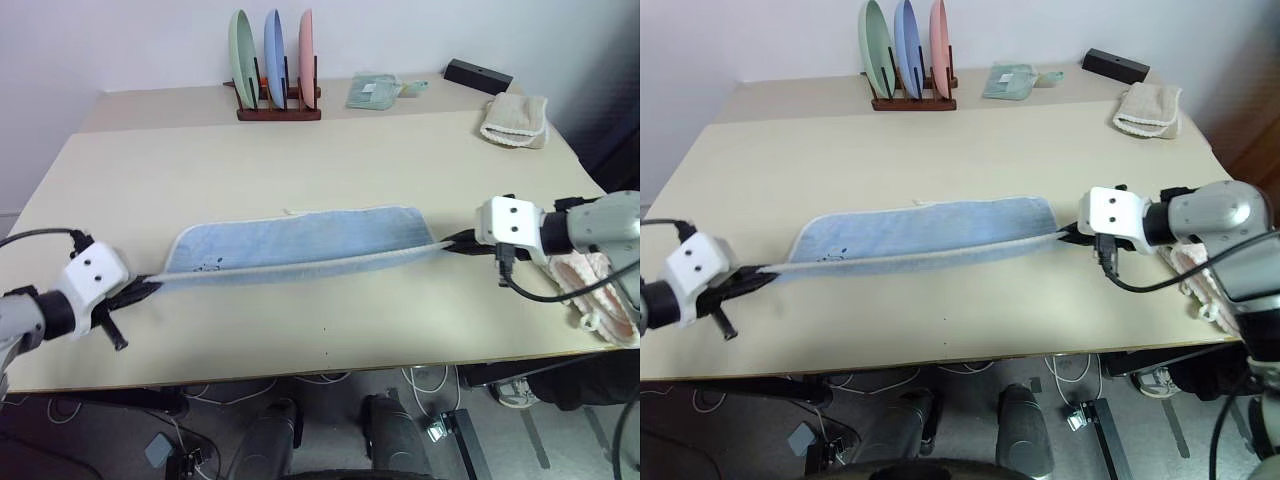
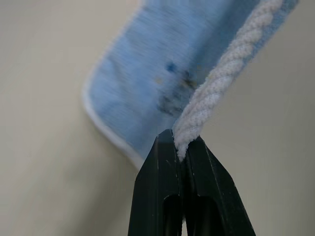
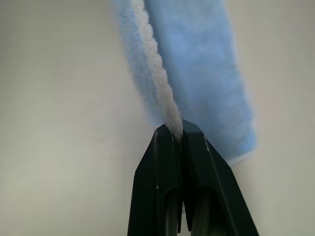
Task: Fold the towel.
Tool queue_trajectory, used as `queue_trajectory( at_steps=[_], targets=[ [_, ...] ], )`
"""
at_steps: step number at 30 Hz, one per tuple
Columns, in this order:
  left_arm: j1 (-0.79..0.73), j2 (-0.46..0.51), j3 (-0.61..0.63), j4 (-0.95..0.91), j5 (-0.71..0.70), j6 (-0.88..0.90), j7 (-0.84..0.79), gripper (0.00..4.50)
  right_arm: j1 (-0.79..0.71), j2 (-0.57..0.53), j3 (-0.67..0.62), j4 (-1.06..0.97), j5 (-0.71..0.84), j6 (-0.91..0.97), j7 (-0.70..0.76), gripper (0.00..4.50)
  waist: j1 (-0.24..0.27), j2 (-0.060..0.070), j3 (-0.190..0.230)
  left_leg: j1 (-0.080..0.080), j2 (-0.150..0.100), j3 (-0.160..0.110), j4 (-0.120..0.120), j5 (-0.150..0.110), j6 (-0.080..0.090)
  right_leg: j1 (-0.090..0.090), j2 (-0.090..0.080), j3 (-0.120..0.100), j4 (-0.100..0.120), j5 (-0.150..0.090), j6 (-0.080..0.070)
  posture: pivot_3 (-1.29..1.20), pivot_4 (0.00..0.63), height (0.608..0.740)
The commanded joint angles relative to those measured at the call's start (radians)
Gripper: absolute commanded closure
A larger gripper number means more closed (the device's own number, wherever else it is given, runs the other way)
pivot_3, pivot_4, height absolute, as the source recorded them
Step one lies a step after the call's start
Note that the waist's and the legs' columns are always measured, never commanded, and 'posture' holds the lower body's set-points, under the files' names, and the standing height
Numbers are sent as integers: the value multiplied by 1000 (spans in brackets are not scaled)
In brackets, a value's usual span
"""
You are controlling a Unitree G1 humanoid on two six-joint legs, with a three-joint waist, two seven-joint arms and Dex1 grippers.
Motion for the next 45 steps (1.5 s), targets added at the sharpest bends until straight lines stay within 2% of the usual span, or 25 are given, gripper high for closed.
queue_trajectory(
  at_steps=[1,6,12,21,24,27,32,39,43,45],
  targets=[
    [-160,-25,-104,155,49,-60,38,4500,-127,91,58,180,-112,-105,-62,4424,-1,-1,0,0,0,0,0,0,0,0,0,0,0,0,0,0,150,736],
    [-339,-59,-236,404,150,-201,65,4500,-281,204,124,474,-226,-253,-124,4424,-6,-1,0,-1,-2,0,-2,1,-1,-4,1,0,0,1,-1,0,150,736],
    [-521,-120,-325,669,228,-332,111,4500,-431,302,159,791,-323,-396,-221,4424,-9,-1,0,-2,-2,1,-3,1,-3,-6,1,0,1,2,-1,0,150,736],
    [-600,-162,-357,844,268,-434,144,4500,-494,355,160,985,-392,-505,-319,4424,-24,-1,0,-2,-2,0,-2,2,-4,-6,1,0,1,2,-1,0,150,736],
    [-589,-164,-319,843,221,-408,134,4500,-499,362,135,1000,-377,-501,-326,4424,-31,-1,0,-2,-2,0,-3,2,-4,-6,1,0,1,2,-1,0,150,736],
    [-581,-164,-288,838,192,-365,157,3555,-500,358,124,1002,-371,-501,-327,3575,-36,-1,0,-2,-2,0,-3,2,-4,-6,1,0,2,2,-1,0,150,736],
    [-528,-162,-231,792,176,-365,208,1153,-491,331,101,976,-385,-525,-397,1173,-40,-1,0,-2,-2,0,-3,2,-4,-6,1,0,2,1,-1,0,150,736],
    [-463,-188,-99,718,110,-294,334,1153,-455,278,57,889,-359,-511,-441,1173,-36,-1,0,-2,-2,0,-3,2,-3,-7,1,0,2,1,-1,0,150,736],
    [-420,-204,-33,658,85,-285,398,1079,-360,266,-44,687,-215,-335,-365,13,-32,-1,0,-2,-2,0,-3,1,-2,-6,1,0,2,2,-1,0,150,736],
    [-386,-218,-3,578,48,-286,395,1079,-270,266,-105,516,-133,-180,-347,13,-30,-1,0,-2,-1,0,-3,1,-2,-6,1,0,2,2,-1,0,150,736]
  ],
)
